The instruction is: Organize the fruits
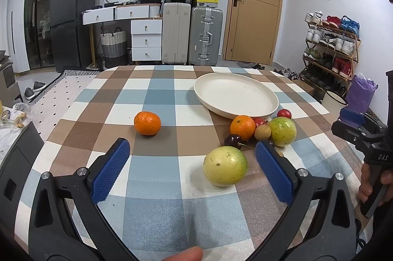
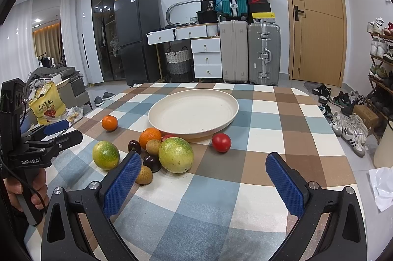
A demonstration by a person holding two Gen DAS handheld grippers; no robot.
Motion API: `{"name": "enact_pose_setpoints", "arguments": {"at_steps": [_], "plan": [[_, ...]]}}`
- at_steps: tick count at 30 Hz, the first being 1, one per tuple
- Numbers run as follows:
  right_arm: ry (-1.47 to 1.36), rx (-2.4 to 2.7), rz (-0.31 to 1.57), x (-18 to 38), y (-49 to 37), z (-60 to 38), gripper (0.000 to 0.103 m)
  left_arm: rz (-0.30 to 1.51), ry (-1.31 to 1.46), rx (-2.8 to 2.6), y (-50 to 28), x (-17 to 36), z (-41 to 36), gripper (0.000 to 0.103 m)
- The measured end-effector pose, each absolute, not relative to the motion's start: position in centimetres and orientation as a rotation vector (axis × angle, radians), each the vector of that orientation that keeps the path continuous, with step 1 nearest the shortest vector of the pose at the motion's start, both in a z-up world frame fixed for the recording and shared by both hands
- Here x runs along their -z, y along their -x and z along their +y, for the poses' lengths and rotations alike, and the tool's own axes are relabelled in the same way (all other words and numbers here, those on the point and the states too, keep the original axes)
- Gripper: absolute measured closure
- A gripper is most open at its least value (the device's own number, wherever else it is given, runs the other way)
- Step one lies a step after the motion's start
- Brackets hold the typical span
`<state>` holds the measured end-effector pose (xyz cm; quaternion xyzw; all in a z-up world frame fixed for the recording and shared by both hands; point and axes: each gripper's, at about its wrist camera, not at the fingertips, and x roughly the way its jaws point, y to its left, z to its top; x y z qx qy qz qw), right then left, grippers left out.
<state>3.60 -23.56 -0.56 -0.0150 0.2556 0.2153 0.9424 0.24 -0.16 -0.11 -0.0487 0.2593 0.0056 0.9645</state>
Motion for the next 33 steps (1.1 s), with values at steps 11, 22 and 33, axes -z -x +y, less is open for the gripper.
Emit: {"name": "enact_pose_setpoints", "arguments": {"at_steps": [11,22,33], "plan": [[0.031,-0.439,0.521,0.61,-3.63,-23.64,0.0,0.524,0.098,-0.013,-0.24,0.11,-0.17,0.001],[0.031,-0.438,0.522,0.51,-3.62,-23.66,0.0,0.524,0.097,-0.013,-0.23,0.11,-0.19,0.001],[0.018,-0.4,0.551,0.94,-4.35,-23.93,0.0,0.544,0.103,-0.023,-0.5,0.24,-0.13,0.001]]}}
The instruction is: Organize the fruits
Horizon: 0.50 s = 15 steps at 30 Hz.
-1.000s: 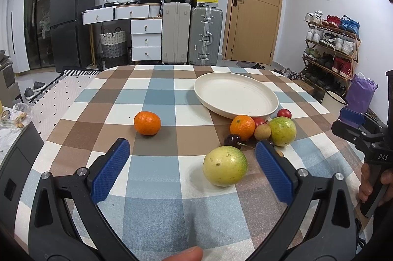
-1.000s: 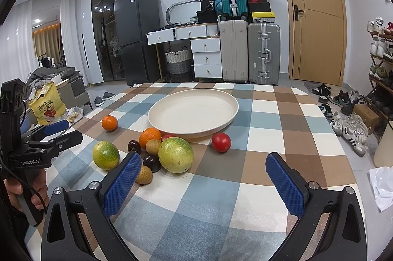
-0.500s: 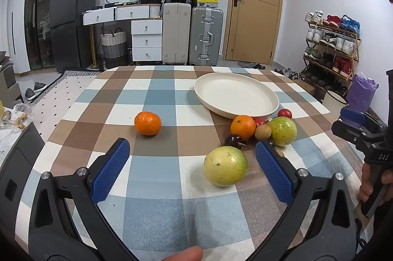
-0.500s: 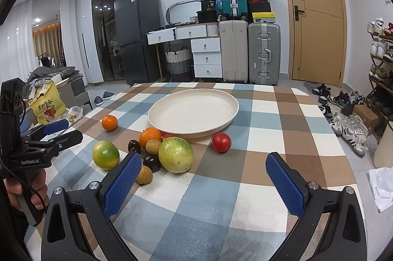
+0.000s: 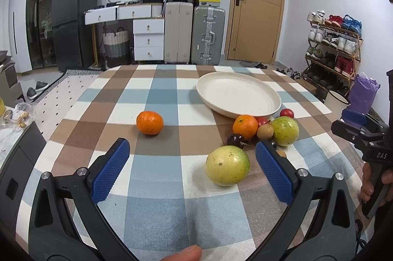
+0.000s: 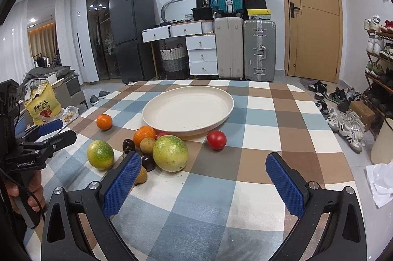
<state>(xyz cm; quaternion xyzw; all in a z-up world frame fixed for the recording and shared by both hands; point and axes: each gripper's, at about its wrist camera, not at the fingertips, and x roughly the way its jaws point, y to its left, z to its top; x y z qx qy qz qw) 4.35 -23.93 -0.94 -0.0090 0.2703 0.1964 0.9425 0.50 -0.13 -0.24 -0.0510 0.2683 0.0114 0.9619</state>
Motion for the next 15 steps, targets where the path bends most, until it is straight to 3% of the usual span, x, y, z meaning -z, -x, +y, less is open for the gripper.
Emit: {"name": "enact_pose_setpoints", "arguments": {"at_steps": [15], "plan": [[0.049,-0.419,0.719,2.5,-6.9,-22.6,0.0,0.645,0.094,0.008,-2.1,0.9,-0.1,0.001]]}}
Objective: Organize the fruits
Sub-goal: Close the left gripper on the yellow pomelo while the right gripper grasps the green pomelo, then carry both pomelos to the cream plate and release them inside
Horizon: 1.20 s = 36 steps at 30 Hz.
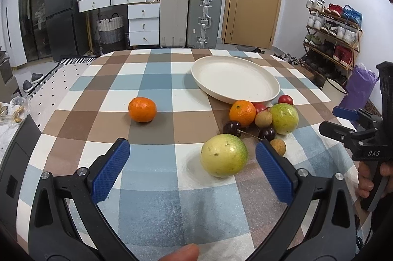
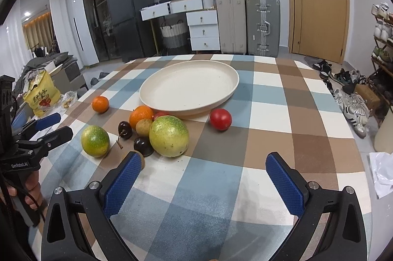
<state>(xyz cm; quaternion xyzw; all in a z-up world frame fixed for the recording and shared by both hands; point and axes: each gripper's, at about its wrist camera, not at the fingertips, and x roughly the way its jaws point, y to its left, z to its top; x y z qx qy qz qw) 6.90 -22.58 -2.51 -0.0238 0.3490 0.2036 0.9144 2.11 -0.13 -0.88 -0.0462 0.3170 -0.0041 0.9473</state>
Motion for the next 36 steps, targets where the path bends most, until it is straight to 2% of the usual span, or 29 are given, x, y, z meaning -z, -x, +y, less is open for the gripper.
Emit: {"name": "enact_pose_setpoints", "arguments": {"at_steps": [10,15,20,24,29,31,33,34,36], "plan": [[0.094,-0.445,0.813,3.2,-9.2,-20.6,0.001,0.733,0.08,0.042,-4.4,2.3,-1.0,0.001],[0.08,-0.47,0.852,3.6,-10.3,-19.9,0.005,0.753,0.074,0.064,-4.8,2.7,-1.4,0.001],[0.081,-0.492,0.862,3.9,-11.0,-19.1,0.006,0.79,0.082,0.098,-5.4,3.2,-1.7,0.011],[0.079,-0.512,0.875,4.2,-11.5,-18.6,0.015,0.815,0.087,0.116,-6.0,3.5,-2.0,0.019],[0.062,-0.543,0.889,4.6,-11.9,-18.2,0.025,0.84,0.118,0.187,-6.3,3.8,-2.3,0.035],[0.055,-0.558,0.893,4.7,-12.0,-18.1,0.029,0.846,0.12,0.217,-6.3,3.8,-2.6,0.044],[0.049,-0.574,0.895,4.8,-12.1,-18.0,0.039,0.847,0.115,0.226,-6.3,3.8,-2.8,0.053],[0.043,-0.582,0.9,4.9,-12.1,-18.0,0.041,0.85,0.118,0.241,-6.3,3.8,-2.9,0.054],[0.033,-0.603,0.903,4.9,-12.0,-17.9,0.052,0.85,0.119,0.247,-6.3,3.8,-3.0,0.054]]}}
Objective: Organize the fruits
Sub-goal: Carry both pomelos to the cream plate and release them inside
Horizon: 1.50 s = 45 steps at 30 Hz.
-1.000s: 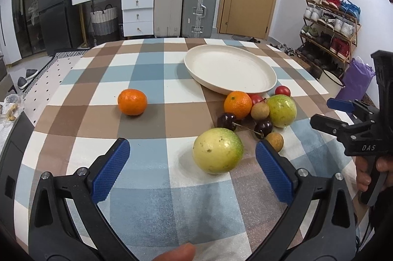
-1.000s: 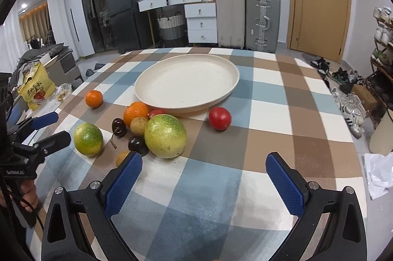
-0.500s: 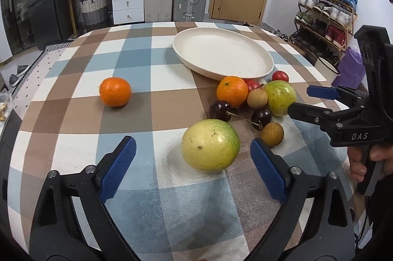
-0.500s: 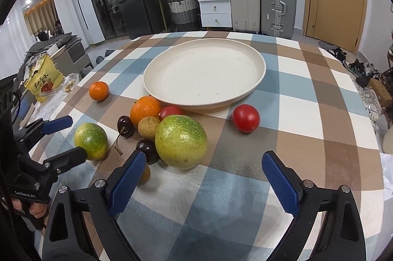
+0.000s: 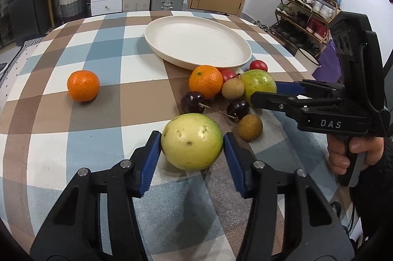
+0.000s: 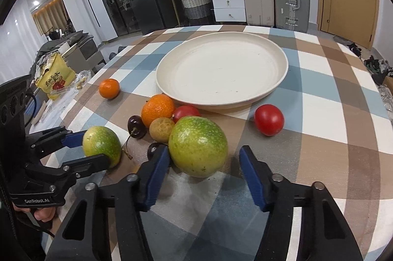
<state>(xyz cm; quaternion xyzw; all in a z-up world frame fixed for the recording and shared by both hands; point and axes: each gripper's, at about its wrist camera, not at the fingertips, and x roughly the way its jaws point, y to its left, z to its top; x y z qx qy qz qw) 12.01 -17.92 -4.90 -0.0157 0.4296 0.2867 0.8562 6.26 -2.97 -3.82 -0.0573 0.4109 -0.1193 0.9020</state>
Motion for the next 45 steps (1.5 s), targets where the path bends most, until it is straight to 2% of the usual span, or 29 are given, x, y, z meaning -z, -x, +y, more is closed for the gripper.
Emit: {"name": "enact_pose_setpoints", "arguments": {"at_steps": [9,18,30,45], "plan": [[0.011,-0.61,0.869,4.6,-11.3,-18.5,0.054,0.823,0.167,0.253,-6.0,3.4,-2.3,0.054],[-0.036,-0.605,0.801,2.5,-10.7,-20.0,0.054,0.746,0.166,0.218,-6.3,0.8,-2.0,0.054],[-0.073,-0.573,0.758,-0.3,-11.8,-20.7,0.054,0.654,0.122,0.184,-9.7,-2.1,-3.1,0.054],[-0.113,-0.557,0.764,-0.9,-15.0,-19.6,0.054,0.657,0.118,0.175,-15.2,-1.1,-3.5,0.054]]}}
